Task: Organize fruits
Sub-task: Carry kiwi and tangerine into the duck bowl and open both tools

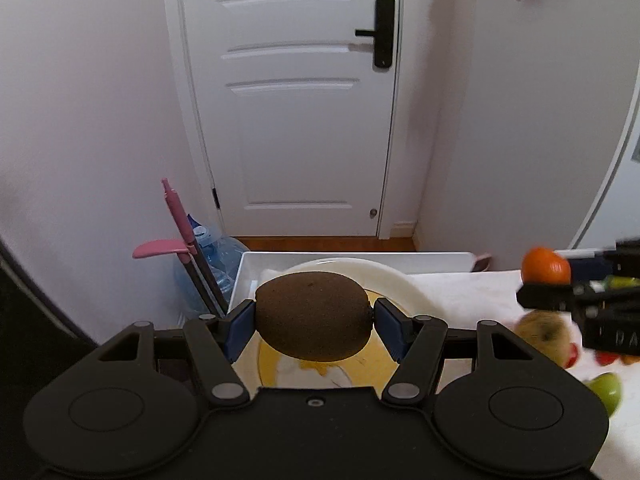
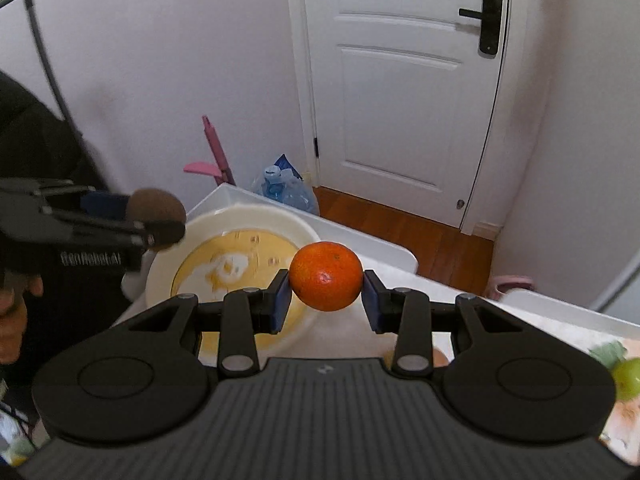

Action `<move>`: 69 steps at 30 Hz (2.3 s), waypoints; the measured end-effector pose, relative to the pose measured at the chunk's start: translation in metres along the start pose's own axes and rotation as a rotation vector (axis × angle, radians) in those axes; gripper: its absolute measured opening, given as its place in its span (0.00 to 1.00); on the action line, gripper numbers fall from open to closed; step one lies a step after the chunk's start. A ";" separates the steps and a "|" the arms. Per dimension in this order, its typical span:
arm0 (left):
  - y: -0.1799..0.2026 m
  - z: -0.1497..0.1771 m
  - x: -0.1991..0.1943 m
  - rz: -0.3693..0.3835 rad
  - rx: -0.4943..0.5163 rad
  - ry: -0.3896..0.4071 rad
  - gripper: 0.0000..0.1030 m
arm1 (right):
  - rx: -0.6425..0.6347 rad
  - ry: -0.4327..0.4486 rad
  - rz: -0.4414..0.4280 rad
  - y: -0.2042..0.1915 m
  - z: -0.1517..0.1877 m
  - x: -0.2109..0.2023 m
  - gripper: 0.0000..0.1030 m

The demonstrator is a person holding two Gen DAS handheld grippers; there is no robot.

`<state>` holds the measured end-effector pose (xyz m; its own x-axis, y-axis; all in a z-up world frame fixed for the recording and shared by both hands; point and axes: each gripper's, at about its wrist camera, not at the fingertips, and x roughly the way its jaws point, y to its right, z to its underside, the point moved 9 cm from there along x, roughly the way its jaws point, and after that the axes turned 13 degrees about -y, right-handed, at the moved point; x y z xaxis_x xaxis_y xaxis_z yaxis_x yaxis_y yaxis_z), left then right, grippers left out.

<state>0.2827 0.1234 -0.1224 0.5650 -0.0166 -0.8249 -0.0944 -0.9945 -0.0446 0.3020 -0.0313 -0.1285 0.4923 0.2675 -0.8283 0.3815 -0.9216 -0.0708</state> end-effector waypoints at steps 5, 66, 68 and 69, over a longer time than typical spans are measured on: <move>-0.003 -0.006 0.040 0.017 0.077 -0.019 0.66 | 0.026 -0.036 0.016 -0.007 -0.017 0.037 0.51; -0.032 0.028 0.044 -0.003 0.064 -0.042 0.95 | 0.003 -0.058 -0.050 -0.037 -0.033 0.079 0.93; -0.030 0.028 0.040 0.003 0.063 -0.038 0.95 | 0.015 -0.055 -0.046 -0.036 -0.031 0.071 0.95; -0.028 0.027 0.037 0.007 0.062 -0.035 0.96 | 0.024 -0.052 -0.042 -0.035 -0.029 0.065 0.97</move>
<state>0.2840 0.1538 -0.1669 0.5351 -0.0185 -0.8446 -0.1493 -0.9861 -0.0729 0.3436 0.0264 -0.1636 0.4351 0.2915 -0.8519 0.3818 -0.9166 -0.1187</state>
